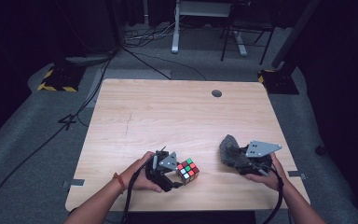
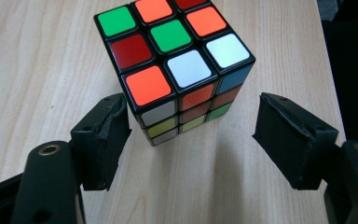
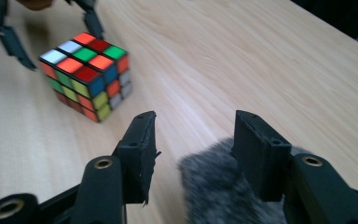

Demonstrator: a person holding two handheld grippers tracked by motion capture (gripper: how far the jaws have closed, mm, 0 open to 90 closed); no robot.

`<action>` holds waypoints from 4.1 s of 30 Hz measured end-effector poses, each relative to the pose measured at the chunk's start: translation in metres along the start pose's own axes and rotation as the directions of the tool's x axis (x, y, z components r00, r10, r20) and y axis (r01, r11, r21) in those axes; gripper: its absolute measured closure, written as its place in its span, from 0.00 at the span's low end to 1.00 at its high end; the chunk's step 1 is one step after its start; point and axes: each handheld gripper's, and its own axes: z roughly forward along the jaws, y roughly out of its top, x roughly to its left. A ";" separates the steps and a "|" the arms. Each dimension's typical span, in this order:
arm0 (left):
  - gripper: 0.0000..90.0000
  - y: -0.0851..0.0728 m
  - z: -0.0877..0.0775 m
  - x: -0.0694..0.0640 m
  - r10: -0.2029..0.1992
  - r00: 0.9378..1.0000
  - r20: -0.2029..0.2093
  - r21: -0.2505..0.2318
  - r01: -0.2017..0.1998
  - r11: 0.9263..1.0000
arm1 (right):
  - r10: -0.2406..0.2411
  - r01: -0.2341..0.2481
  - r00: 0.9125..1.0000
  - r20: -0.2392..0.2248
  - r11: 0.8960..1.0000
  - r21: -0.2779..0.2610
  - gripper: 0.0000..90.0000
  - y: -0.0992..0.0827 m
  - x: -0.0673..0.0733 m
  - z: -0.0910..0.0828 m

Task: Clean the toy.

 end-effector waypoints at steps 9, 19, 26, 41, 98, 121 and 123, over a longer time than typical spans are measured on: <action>0.36 0.009 0.012 -0.002 -0.005 1.000 0.005 -0.006 0.005 1.000 | -0.054 0.066 0.987 -0.153 0.995 0.074 0.54 0.000 0.035 0.048; 0.31 0.012 0.017 -0.005 -0.004 1.000 0.028 -0.005 0.004 1.000 | -0.057 0.070 0.988 -0.147 0.994 0.087 0.52 -0.002 0.040 0.059; 0.33 0.012 0.014 -0.005 0.009 1.000 0.023 -0.002 -0.009 1.000 | -0.022 0.031 0.995 -0.095 0.995 0.092 0.53 -0.006 0.031 0.062; 0.20 0.040 0.023 0.021 0.051 0.998 0.033 -0.050 -0.050 0.998 | -0.023 0.032 0.993 -0.118 0.996 0.080 0.52 -0.006 0.031 0.064; 0.21 -0.007 -0.001 0.042 -0.028 1.000 0.004 0.007 0.028 1.000 | -0.081 0.078 0.992 -0.097 0.996 -0.036 0.51 0.055 0.043 0.107; 0.23 -0.019 -0.007 0.045 -0.042 0.999 -0.013 -0.013 0.042 0.999 | -0.095 0.096 0.983 -0.160 0.995 -0.001 0.49 0.080 0.050 0.143; 0.23 -0.019 -0.007 0.045 -0.048 0.999 -0.006 -0.019 0.048 0.999 | -0.096 0.096 0.982 -0.163 0.995 -0.005 0.49 0.080 0.050 0.142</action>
